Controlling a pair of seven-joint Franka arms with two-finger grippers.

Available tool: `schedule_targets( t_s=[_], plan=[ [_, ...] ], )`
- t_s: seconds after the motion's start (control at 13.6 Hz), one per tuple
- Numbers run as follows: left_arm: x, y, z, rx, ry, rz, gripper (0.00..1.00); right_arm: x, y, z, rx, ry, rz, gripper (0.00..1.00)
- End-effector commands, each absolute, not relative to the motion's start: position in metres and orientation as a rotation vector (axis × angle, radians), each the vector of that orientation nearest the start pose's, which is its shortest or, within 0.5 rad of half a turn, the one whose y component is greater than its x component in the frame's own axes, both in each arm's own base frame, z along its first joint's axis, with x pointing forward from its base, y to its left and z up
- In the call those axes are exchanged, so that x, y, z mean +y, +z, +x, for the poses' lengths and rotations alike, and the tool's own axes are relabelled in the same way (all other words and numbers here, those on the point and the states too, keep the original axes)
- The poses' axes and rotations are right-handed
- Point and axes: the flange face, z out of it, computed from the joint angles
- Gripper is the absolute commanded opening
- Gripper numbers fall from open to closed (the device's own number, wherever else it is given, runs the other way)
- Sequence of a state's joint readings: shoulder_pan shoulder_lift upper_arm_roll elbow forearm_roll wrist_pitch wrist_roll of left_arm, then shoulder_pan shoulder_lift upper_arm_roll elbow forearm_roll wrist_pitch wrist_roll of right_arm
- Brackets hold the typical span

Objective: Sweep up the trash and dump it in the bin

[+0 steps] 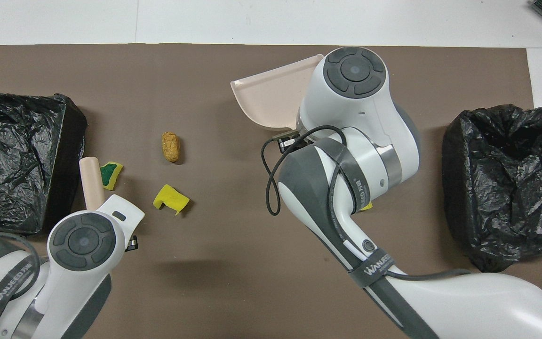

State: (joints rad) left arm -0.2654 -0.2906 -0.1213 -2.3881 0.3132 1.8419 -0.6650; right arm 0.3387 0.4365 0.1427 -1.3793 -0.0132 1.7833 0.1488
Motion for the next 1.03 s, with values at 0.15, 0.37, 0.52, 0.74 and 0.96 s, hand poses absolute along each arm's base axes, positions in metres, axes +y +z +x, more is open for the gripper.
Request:
schedule_targets(
  t_s=[0.15,0.37,0.52,0.74,0.96],
  plan=[
    [-0.104,0.376,0.419,-0.257,0.122,-2.687,0.00,0.279,0.447,0.585,-1.090,0.164,-2.878,0.00],
    [-0.102,0.355,0.416,-0.242,0.162,-2.683,0.00,0.273,0.433,0.563,-1.444,0.186,-2.716,0.00],
    [-0.107,0.353,0.417,-0.200,0.146,-2.707,0.00,0.272,0.432,0.556,-1.757,0.196,-2.529,0.00],
    [-0.146,0.350,0.408,-0.089,0.183,-2.812,0.00,0.275,0.420,0.542,-1.917,0.234,-2.430,0.00],
    [-0.185,0.350,0.396,0.010,0.207,-2.908,0.00,0.289,0.399,0.529,-2.033,0.280,-2.404,0.00]
  ],
)
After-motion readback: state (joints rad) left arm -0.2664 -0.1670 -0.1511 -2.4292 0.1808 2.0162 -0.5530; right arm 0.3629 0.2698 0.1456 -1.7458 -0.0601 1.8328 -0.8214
